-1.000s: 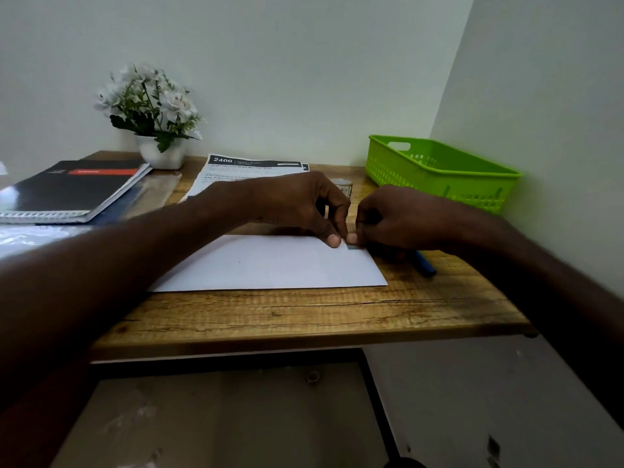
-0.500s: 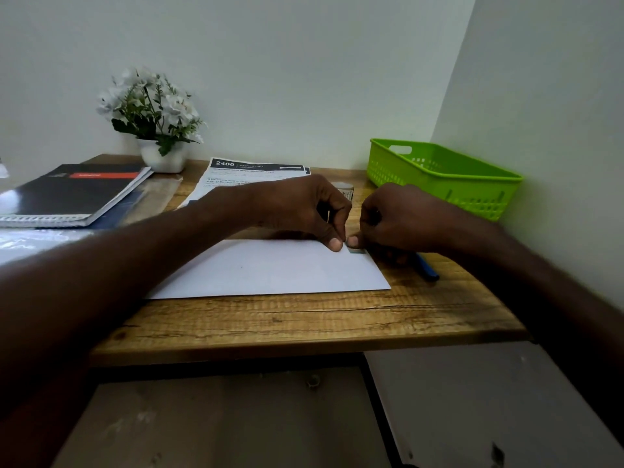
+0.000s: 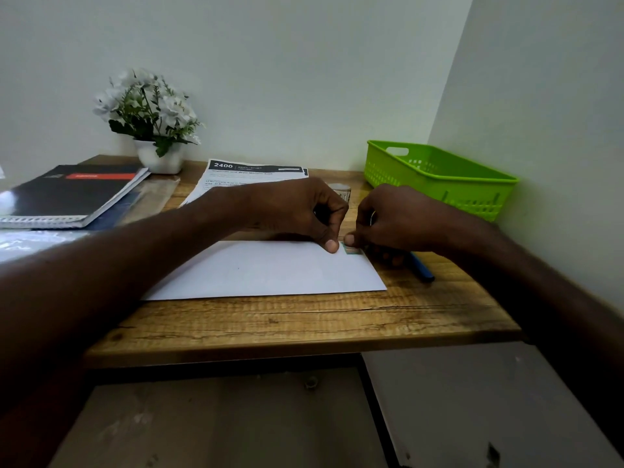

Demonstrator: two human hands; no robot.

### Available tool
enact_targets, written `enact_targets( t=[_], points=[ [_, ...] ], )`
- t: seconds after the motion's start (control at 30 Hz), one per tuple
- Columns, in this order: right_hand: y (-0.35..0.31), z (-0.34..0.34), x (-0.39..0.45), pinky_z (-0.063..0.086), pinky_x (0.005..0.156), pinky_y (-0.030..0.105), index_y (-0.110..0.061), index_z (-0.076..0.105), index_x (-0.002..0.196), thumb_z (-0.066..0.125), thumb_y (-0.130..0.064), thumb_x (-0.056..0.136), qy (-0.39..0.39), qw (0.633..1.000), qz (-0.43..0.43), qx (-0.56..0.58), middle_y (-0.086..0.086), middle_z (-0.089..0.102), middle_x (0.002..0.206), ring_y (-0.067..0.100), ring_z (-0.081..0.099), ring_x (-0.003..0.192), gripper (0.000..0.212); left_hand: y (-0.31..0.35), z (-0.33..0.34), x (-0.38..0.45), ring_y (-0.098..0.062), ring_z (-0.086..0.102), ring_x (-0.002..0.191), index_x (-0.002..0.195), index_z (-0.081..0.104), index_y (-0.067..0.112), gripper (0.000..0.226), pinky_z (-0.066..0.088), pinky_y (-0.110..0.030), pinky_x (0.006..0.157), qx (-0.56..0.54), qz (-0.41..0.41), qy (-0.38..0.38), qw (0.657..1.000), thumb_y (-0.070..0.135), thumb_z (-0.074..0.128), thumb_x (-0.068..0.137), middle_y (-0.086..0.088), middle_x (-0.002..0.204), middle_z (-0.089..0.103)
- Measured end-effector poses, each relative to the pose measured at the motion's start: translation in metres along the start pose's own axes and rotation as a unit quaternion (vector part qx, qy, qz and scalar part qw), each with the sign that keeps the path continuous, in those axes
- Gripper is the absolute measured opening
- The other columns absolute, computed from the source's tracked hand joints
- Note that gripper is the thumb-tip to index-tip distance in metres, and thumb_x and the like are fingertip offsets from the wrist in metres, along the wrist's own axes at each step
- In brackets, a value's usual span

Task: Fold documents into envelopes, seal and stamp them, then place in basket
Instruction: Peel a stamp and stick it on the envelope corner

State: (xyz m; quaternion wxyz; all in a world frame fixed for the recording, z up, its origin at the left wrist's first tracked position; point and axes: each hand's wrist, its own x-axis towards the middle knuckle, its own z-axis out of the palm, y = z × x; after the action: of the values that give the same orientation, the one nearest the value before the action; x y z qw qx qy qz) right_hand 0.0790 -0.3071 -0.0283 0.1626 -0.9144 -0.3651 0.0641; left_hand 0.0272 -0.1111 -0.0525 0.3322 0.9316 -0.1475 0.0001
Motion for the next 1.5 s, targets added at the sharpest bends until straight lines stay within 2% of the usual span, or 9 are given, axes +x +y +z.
enact_targets(
  t=[0.23,0.43,0.63,0.77,1.07,1.2,1.3,1.37,1.5],
  points=[
    [-0.003,0.004,-0.001,0.045,0.047,0.021,-0.014,0.074,0.087,0.073,-0.047,0.091,0.048,0.991,-0.034,-0.118,0.002,0.070,0.069,0.010,0.059,0.051,0.033,-0.003,0.001,0.001,-0.023,0.057,0.076,0.080,0.067,0.003,0.028,0.043,-0.036,0.073,-0.009,-0.005,0.000,1.000,0.021,0.088,0.080,-0.027,0.086,0.066],
    [-0.001,-0.011,-0.012,0.052,0.054,0.026,-0.011,0.070,0.088,0.082,-0.039,0.084,-0.075,0.997,-0.028,0.002,0.003,0.072,0.072,0.012,0.067,0.052,0.031,-0.002,0.002,0.003,-0.021,0.054,0.073,0.080,0.065,0.001,0.031,0.041,-0.033,0.069,-0.002,-0.011,-0.004,1.000,0.022,0.088,0.080,-0.028,0.086,0.063],
    [-0.004,-0.002,-0.007,0.041,0.045,0.017,-0.015,0.070,0.082,0.074,-0.047,0.090,-0.018,0.996,-0.028,-0.084,-0.002,0.069,0.068,0.014,0.067,0.057,0.033,0.000,0.002,0.002,-0.024,0.054,0.075,0.080,0.064,-0.004,0.035,0.040,-0.034,0.070,-0.010,0.001,-0.010,1.000,0.022,0.087,0.079,-0.032,0.086,0.061],
    [-0.001,-0.012,-0.013,0.050,0.052,0.025,-0.010,0.068,0.084,0.081,-0.031,0.087,-0.096,0.995,-0.032,0.010,0.002,0.068,0.068,0.008,0.063,0.047,0.026,0.000,0.002,0.002,-0.021,0.052,0.073,0.081,0.062,-0.006,0.031,0.040,-0.032,0.068,0.000,-0.003,-0.012,1.000,0.015,0.086,0.082,-0.030,0.084,0.060],
    [0.001,-0.021,-0.015,0.056,0.060,0.025,-0.009,0.069,0.099,0.074,-0.007,0.091,-0.131,0.991,-0.007,0.017,0.008,0.072,0.091,0.016,0.069,0.069,0.009,0.001,0.002,0.001,-0.019,0.053,0.071,0.079,0.062,-0.004,0.031,0.042,-0.027,0.064,-0.003,0.001,-0.005,1.000,0.014,0.086,0.082,-0.028,0.083,0.060],
    [0.000,-0.015,-0.013,0.058,0.054,0.024,-0.005,0.070,0.100,0.057,-0.013,0.104,-0.083,0.995,0.020,0.053,0.012,0.073,0.088,0.017,0.069,0.064,0.016,0.001,0.001,0.002,-0.020,0.054,0.074,0.081,0.063,-0.007,0.030,0.043,-0.029,0.067,-0.008,0.004,-0.012,1.000,0.014,0.085,0.083,-0.029,0.084,0.061],
    [-0.004,-0.006,-0.010,0.054,0.046,0.024,-0.006,0.071,0.092,0.069,-0.025,0.098,-0.025,1.000,-0.001,0.000,0.008,0.074,0.074,0.013,0.067,0.047,0.020,0.001,0.001,0.003,-0.019,0.055,0.074,0.081,0.065,-0.007,0.029,0.043,-0.032,0.070,-0.006,0.012,-0.014,1.000,0.013,0.085,0.083,-0.022,0.080,0.062],
    [-0.006,-0.003,-0.010,0.049,0.042,0.022,-0.009,0.069,0.090,0.069,-0.014,0.095,-0.013,0.999,-0.010,-0.028,0.006,0.073,0.070,0.012,0.066,0.042,0.007,0.001,0.001,0.003,-0.019,0.055,0.074,0.081,0.066,-0.006,0.029,0.043,-0.033,0.071,-0.002,0.017,-0.015,1.000,0.014,0.085,0.083,-0.020,0.079,0.063],
    [-0.009,-0.004,-0.010,0.050,0.042,0.023,-0.010,0.068,0.095,0.050,0.001,0.094,-0.006,1.000,0.007,-0.023,0.005,0.072,0.065,0.015,0.066,0.042,0.020,0.001,0.000,0.002,-0.019,0.055,0.073,0.081,0.065,-0.005,0.028,0.044,-0.031,0.069,-0.001,0.019,-0.018,1.000,0.015,0.085,0.083,-0.025,0.082,0.062]
  ],
)
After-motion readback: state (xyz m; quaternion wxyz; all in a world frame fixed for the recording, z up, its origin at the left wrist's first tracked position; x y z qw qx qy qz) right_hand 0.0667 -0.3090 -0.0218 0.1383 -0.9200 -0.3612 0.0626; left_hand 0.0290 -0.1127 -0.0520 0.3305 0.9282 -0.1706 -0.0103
